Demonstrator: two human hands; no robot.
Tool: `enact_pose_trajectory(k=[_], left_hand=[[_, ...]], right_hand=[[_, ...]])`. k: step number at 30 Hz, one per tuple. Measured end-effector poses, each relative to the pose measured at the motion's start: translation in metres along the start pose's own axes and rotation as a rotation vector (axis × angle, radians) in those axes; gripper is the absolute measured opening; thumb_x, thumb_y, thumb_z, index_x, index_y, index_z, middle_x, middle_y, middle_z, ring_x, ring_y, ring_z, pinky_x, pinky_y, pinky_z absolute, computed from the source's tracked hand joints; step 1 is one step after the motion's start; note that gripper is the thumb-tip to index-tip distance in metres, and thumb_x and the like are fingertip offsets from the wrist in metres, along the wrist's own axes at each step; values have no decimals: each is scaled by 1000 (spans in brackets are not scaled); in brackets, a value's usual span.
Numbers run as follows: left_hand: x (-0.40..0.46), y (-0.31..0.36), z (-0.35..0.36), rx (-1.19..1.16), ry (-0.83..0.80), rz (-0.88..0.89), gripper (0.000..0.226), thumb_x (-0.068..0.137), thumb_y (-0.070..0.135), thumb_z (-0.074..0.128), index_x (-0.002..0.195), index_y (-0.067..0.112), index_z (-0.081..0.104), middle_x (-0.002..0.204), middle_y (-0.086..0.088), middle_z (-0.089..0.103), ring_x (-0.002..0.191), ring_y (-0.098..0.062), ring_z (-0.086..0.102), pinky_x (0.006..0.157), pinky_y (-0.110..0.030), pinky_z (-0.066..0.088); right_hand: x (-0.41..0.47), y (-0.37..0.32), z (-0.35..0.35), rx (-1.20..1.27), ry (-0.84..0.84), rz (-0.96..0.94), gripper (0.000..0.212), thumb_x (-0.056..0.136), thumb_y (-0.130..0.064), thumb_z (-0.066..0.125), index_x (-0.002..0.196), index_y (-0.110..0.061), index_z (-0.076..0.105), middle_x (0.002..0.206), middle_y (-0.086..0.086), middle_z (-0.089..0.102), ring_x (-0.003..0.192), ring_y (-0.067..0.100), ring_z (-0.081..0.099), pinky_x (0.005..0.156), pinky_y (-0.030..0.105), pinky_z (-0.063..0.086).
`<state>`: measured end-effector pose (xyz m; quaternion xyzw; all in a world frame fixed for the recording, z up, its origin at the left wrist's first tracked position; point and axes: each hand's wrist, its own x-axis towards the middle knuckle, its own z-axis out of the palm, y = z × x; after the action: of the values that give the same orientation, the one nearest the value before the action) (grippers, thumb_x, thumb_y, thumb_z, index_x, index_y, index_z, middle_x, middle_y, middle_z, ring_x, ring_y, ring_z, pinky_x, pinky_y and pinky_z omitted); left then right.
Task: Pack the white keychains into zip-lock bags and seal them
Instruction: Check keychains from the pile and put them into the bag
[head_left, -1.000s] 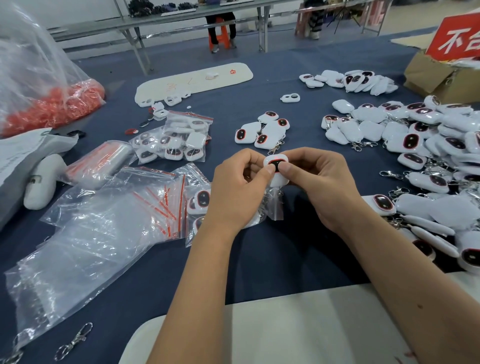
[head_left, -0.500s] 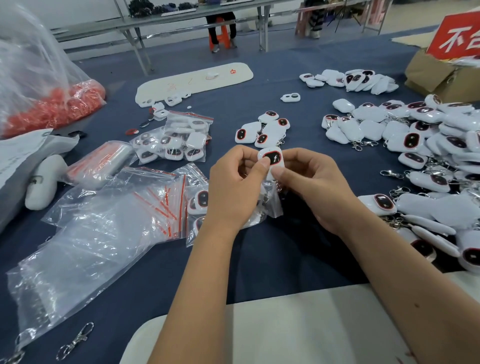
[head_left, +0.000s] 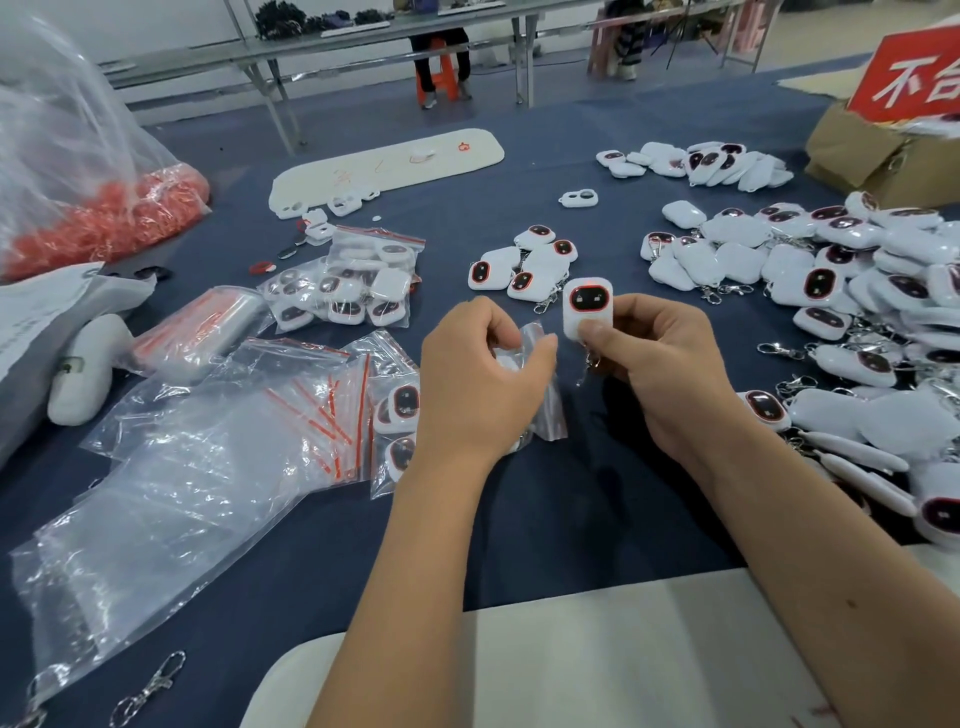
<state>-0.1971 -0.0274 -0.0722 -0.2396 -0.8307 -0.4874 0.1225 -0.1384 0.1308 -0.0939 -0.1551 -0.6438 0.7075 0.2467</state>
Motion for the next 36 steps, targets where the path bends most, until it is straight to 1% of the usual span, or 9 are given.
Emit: enact_pose_trajectory(k=[7,10,13,16,20,27,30,33,36], left_hand=[[-1,3,-1,128,-46,-6,51,64,55,89,60,18,54,70,11,48,75,-1,48,64,-9,35],[-1,4,0,192,-111,-31,38,68,37,89,55,19,59,73,13,50,77,3,51,64,-6,35],[1,3,-2,170,-105,-71,26,74,16,77,53,16,62,65,15,51,71,-1,52,62,-6,35],[5,0,-7,34,-101,-176,27,80,13,73,56,11,61,65,10,55,65,-7,52,63,-18,37],[7,-2,-11,-111,-84,-213,24,84,9,69,64,-2,64,71,-4,61,78,-23,59,75,-41,49],[4,2,-6,17,62,7,28,86,10,72,61,7,59,80,-1,57,71,-10,51,67,-20,35],[2,7,-3,23,87,87,29,87,13,72,62,10,57,80,1,54,71,-11,48,65,-21,32],[3,11,-4,12,151,158,27,85,13,72,63,10,56,81,1,54,72,-13,47,65,-20,31],[5,11,-9,1,186,208,26,85,12,70,64,6,56,82,-2,56,75,-16,49,69,-23,33]], right_hand=[[-1,-2,-1,-9,-10,-15,6,96,-8,73,97,-11,77,86,8,75,77,20,64,78,36,57],[-2,-5,2,70,-17,-1,9,100,-7,67,99,-11,75,83,4,73,77,20,66,81,37,59],[-4,-9,4,210,-52,20,12,105,-8,60,107,-7,72,80,5,69,69,20,66,68,31,59],[-5,-12,2,63,-103,-71,10,103,-10,65,112,-9,69,74,7,64,58,18,57,50,25,45],[-10,-17,5,-101,-202,-124,15,90,-16,68,99,-9,77,70,6,64,52,15,51,47,20,40],[-8,-24,2,-511,-338,-215,19,92,-8,70,92,-23,83,72,-5,75,59,1,56,60,14,44],[-10,-22,7,-382,-374,-207,6,93,-14,79,97,-14,76,75,6,74,61,9,59,60,24,49],[-12,-18,13,-217,-302,-250,14,90,-11,82,88,-6,69,73,12,73,59,18,62,57,32,55],[-17,-14,20,-286,-394,-281,17,93,-7,76,86,-22,77,64,11,69,52,17,56,55,31,47]])
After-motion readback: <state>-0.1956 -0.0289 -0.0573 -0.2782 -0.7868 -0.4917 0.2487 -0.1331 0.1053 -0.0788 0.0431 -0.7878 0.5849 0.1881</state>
